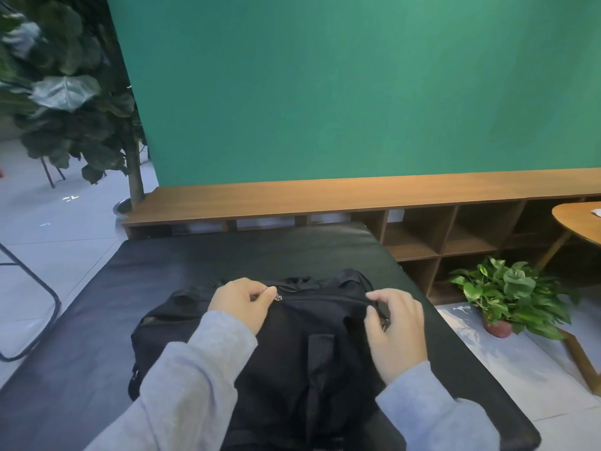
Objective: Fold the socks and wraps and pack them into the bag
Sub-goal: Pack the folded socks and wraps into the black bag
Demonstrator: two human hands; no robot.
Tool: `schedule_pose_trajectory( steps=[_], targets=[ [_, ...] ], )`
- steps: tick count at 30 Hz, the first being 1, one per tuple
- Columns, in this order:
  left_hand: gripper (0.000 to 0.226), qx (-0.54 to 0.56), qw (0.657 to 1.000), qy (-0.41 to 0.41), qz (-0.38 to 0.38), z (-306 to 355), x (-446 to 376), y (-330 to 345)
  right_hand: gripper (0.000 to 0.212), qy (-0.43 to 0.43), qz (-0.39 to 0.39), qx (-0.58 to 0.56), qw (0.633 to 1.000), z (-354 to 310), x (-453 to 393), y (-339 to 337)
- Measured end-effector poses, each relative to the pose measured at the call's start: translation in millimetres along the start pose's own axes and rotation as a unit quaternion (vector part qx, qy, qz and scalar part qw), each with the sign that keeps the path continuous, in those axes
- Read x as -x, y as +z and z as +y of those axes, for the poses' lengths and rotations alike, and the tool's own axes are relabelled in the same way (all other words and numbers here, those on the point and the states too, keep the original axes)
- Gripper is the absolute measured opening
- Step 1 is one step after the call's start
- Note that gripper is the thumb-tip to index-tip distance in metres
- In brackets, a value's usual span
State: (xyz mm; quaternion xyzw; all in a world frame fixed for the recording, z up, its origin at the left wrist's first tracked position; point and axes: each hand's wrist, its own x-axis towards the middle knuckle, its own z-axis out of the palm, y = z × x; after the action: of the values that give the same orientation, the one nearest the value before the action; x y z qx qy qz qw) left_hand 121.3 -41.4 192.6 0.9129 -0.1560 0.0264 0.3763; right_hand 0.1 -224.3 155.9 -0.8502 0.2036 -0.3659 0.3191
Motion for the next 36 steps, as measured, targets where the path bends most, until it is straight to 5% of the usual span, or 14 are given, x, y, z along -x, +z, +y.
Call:
schedule_pose_trajectory(
  steps=[2,5,9,13,26,32,36],
  targets=[
    [0.022,-0.002,1.000,0.006,-0.008,0.4,1.9,2.1,0.016,-0.085,-0.025,0.002,0.996,-19.9,2.0,9.4],
    [0.023,-0.001,1.000,0.019,-0.023,2.8,5.3,4.2,0.038,-0.185,-0.126,0.067,0.972,-42.6,1.1,30.9],
    [0.024,-0.014,0.998,0.054,-0.036,-1.5,9.8,3.9,0.026,-0.190,-0.221,0.164,0.942,-62.6,-5.4,49.9],
    [0.016,0.042,0.999,0.033,0.008,-23.9,8.1,2.2,0.020,-0.131,-0.197,0.131,0.963,-63.6,-4.9,52.9],
    [0.018,-0.018,0.983,-0.093,0.154,-130.6,-14.5,-47.9,0.007,-0.055,-0.192,0.078,0.977,-39.7,-1.9,56.8],
    [0.021,-0.029,0.977,-0.167,0.130,-155.9,-13.5,-60.0,0.007,-0.039,-0.187,0.066,0.979,-33.3,3.0,61.7],
    [0.037,-0.090,0.979,-0.121,0.134,-153.1,-14.4,-50.1,0.006,-0.035,-0.170,0.055,0.983,-30.7,2.2,61.7]
  ],
)
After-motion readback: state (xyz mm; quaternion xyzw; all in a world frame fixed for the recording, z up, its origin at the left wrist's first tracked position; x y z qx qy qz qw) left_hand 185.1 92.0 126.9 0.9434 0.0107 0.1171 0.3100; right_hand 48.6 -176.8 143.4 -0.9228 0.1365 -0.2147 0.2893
